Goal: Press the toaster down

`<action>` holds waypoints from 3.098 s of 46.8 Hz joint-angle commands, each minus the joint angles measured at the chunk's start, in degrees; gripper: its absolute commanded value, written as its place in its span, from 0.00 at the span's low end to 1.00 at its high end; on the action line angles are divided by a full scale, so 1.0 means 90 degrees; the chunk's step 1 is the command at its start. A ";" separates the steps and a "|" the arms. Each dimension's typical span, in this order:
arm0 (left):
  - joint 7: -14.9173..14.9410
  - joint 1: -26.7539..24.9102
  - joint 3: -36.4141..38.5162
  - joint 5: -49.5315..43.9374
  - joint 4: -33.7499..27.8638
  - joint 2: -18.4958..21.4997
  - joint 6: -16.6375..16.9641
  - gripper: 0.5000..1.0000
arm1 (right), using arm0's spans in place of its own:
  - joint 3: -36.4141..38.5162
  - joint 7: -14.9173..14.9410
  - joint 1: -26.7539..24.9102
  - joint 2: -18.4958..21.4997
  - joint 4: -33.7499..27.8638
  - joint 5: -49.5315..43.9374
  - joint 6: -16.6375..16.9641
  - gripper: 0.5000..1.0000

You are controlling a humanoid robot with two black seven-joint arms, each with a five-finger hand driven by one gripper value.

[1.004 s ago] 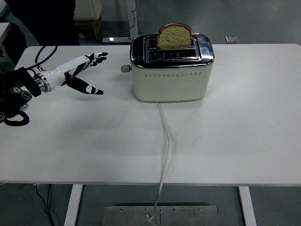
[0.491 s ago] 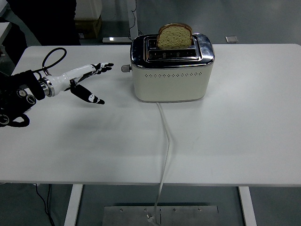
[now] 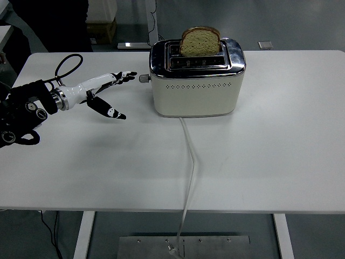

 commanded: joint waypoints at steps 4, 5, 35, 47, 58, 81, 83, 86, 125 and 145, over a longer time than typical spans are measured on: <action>0.0001 -0.0027 0.0010 0.0000 0.0000 -0.0001 0.0019 1.00 | -0.0004 0.0002 0.0000 0.0000 0.0000 0.0005 0.0000 1.00; 0.0001 -0.0027 0.0010 0.0000 0.0000 -0.0001 0.0029 1.00 | -0.0004 0.0002 0.0000 0.0000 0.0000 -0.0005 0.0000 1.00; 0.0010 -0.0037 0.0029 0.0010 0.0009 -0.0049 0.0029 1.00 | -0.0004 0.0002 0.0000 0.0000 0.0000 0.0005 0.0000 1.00; 0.0020 -0.0037 0.0039 0.0010 0.0009 -0.0118 0.0019 1.00 | -0.0004 0.0002 0.0000 0.0000 0.0000 0.0005 0.0000 1.00; 0.0020 -0.0027 0.0078 0.0010 0.0019 -0.0137 0.0019 1.00 | -0.0004 0.0002 0.0000 0.0000 0.0000 -0.0005 0.0000 1.00; 0.0020 -0.0027 0.0147 0.0010 0.0019 -0.0137 0.0019 1.00 | -0.0004 0.0002 0.0000 0.0000 0.0000 0.0005 0.0000 1.00; 0.0020 -0.0027 0.0147 0.0010 0.0029 -0.0137 0.0019 1.00 | -0.0004 0.0002 0.0000 0.0000 0.0000 -0.0005 0.0000 1.00; 0.0020 -0.0027 0.0147 0.0010 0.0029 -0.0147 0.0019 1.00 | -0.0003 0.0002 0.0000 0.0000 0.0000 0.0005 0.0000 1.00; 0.0157 0.0022 0.0264 -0.0029 0.0234 -0.0333 0.0000 1.00 | 0.0006 0.0002 0.0000 0.0000 0.0000 0.0005 0.0000 1.00; 0.0157 0.0061 0.0342 -0.0020 0.0468 -0.0450 -0.0030 1.00 | -0.0004 0.0002 0.0000 0.0000 0.0000 -0.0005 0.0000 1.00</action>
